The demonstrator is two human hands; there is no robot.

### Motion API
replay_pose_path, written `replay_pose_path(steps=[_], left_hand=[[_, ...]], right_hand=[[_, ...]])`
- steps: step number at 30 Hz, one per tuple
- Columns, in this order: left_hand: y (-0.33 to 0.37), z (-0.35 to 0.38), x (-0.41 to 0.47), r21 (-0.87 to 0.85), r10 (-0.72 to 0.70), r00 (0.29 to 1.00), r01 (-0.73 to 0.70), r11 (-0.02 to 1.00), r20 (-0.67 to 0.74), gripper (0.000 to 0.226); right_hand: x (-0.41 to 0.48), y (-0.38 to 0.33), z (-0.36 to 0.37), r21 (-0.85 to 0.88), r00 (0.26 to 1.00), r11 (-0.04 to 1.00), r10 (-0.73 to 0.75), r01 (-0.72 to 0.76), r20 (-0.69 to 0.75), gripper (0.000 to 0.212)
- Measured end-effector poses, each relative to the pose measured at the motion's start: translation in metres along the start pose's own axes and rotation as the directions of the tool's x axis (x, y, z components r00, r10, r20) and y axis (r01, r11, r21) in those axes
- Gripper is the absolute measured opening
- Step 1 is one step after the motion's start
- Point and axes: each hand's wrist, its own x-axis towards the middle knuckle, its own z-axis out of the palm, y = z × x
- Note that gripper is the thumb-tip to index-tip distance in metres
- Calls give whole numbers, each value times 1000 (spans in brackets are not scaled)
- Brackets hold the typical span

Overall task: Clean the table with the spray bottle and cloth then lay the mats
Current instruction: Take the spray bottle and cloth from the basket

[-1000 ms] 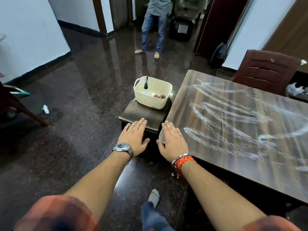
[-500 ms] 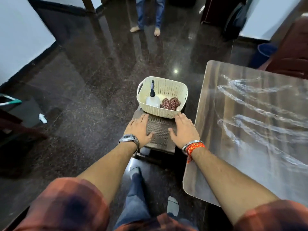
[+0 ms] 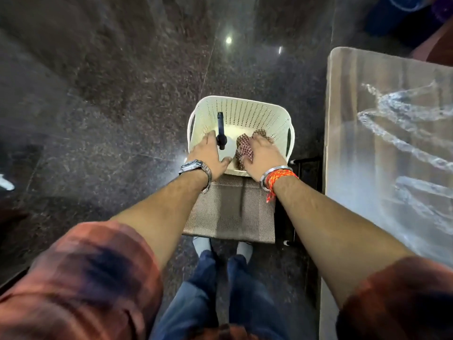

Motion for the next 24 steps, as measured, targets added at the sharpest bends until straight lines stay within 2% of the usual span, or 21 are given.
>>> replay_pose_path(steps=[3,6,8,10,14,17,19,21,23,24], left_hand=[[-6,10,24,-74,-37,999,38,996,14,93],[-12,16,44,-157,-74,997,75,985,8,94],[-14,19,54,-266,-66,998,60,962,-16,87],[-11,21,60,-359,-56,997,37,933,-43,74],[-9,30,66,-449,-54,996,16,893,-71,56],[-10,31,65,-477,-38,996,-6,879,-83,51],[-9,30,63,-509,-29,994,-27,860,-102,41],[-4,26,58,-539,-25,987,-64,840,-156,32],[6,20,54,-558,-13,976,-114,822,-217,28],[11,18,51,-567,-8,970,-135,813,-243,27]], right_hand=[[30,6,16,-22,988,999,48,-45,150,57],[53,12,29,-6,935,991,128,-134,330,55],[66,13,33,-9,889,985,161,-174,428,59],[73,9,33,-92,838,985,175,-149,517,59],[80,4,43,-217,784,967,235,-131,575,62],[75,7,49,-211,811,961,267,-180,520,72],[73,11,45,-181,863,959,277,-219,422,64],[70,15,37,-25,941,961,274,-275,197,40],[63,14,20,207,952,937,299,-281,-63,12],[59,12,12,287,940,925,302,-249,-158,9]])
